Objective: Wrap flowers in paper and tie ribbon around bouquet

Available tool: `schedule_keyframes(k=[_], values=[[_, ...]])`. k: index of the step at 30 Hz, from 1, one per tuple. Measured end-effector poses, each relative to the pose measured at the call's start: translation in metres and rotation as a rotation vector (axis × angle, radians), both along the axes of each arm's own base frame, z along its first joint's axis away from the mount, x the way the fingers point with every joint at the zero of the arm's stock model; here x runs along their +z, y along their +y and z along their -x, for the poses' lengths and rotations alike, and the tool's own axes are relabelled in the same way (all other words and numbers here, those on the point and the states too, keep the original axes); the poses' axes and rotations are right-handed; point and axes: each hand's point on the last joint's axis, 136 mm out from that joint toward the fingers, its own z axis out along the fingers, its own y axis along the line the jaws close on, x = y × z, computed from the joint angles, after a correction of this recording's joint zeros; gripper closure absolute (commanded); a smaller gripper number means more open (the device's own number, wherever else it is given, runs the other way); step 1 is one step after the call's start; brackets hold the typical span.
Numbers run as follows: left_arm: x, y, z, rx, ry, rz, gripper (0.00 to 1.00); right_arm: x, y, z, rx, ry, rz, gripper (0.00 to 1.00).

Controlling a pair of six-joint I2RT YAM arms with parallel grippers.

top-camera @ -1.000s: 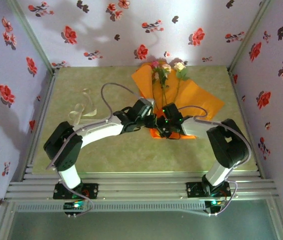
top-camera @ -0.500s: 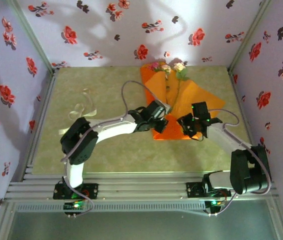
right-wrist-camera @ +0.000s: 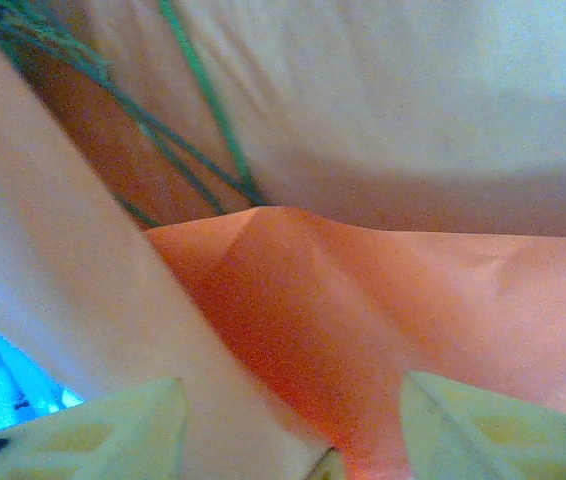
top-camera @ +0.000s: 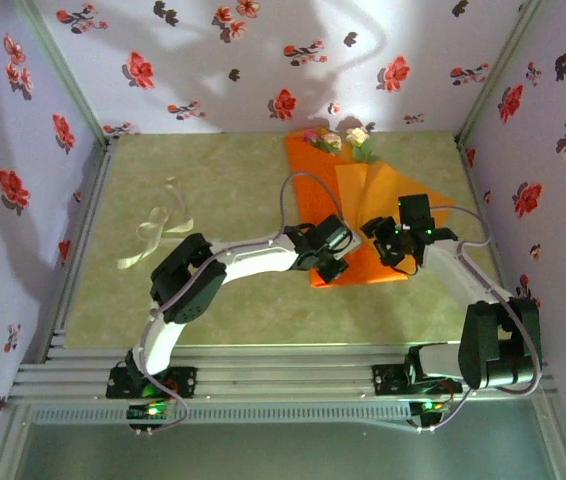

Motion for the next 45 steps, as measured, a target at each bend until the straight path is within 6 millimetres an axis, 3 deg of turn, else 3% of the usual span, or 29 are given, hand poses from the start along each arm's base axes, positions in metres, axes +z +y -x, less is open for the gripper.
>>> schedule_keyframes(k=[4, 10, 16, 19, 22, 24, 26, 28, 31, 35, 41, 43, 45], values=[[-0.006, 0.002, 0.003, -0.019, 0.002, -0.023, 0.97, 0.007, 0.007, -0.004, 0.047, -0.04, -0.024, 0.28], [-0.006, -0.002, 0.003, -0.028, -0.015, -0.029, 0.97, 0.019, 0.022, -0.021, 0.125, -0.09, -0.047, 0.27], [-0.011, -0.003, 0.005, -0.046, -0.024, -0.044, 0.96, -0.001, 0.037, -0.028, 0.203, -0.048, -0.055, 0.25], [-0.014, -0.003, 0.006, -0.054, -0.028, -0.053, 0.96, -0.001, 0.045, -0.033, 0.242, -0.052, -0.048, 0.27], [-0.016, -0.003, 0.006, -0.058, -0.028, -0.058, 0.96, -0.005, 0.049, -0.04, 0.276, -0.056, -0.033, 0.38], [-0.016, -0.003, 0.006, -0.059, -0.028, -0.058, 0.96, -0.015, 0.05, -0.04, 0.298, -0.037, -0.018, 0.52], [-0.016, -0.003, 0.006, -0.057, -0.03, -0.059, 0.91, -0.026, 0.049, -0.038, 0.316, -0.002, 0.0, 0.74], [-0.016, -0.002, 0.005, -0.056, -0.037, -0.064, 0.77, -0.035, 0.045, -0.035, 0.329, 0.03, 0.034, 0.9], [-0.016, -0.001, 0.003, -0.033, -0.046, -0.069, 0.51, -0.037, 0.036, -0.032, 0.349, 0.055, 0.102, 1.0], [0.004, 0.005, -0.002, 0.058, -0.048, -0.038, 0.32, -0.033, 0.028, -0.034, 0.382, 0.055, 0.177, 1.0], [0.067, 0.043, -0.009, 0.302, 0.047, 0.161, 0.32, -0.045, 0.022, -0.033, 0.421, 0.082, 0.232, 1.0], [0.073, 0.056, -0.018, 0.389, 0.106, 0.238, 0.33, -0.051, 0.02, -0.031, 0.427, 0.101, 0.241, 1.0], [0.064, 0.067, -0.026, 0.47, 0.176, 0.283, 0.34, -0.054, 0.019, -0.03, 0.428, 0.109, 0.243, 1.0]])
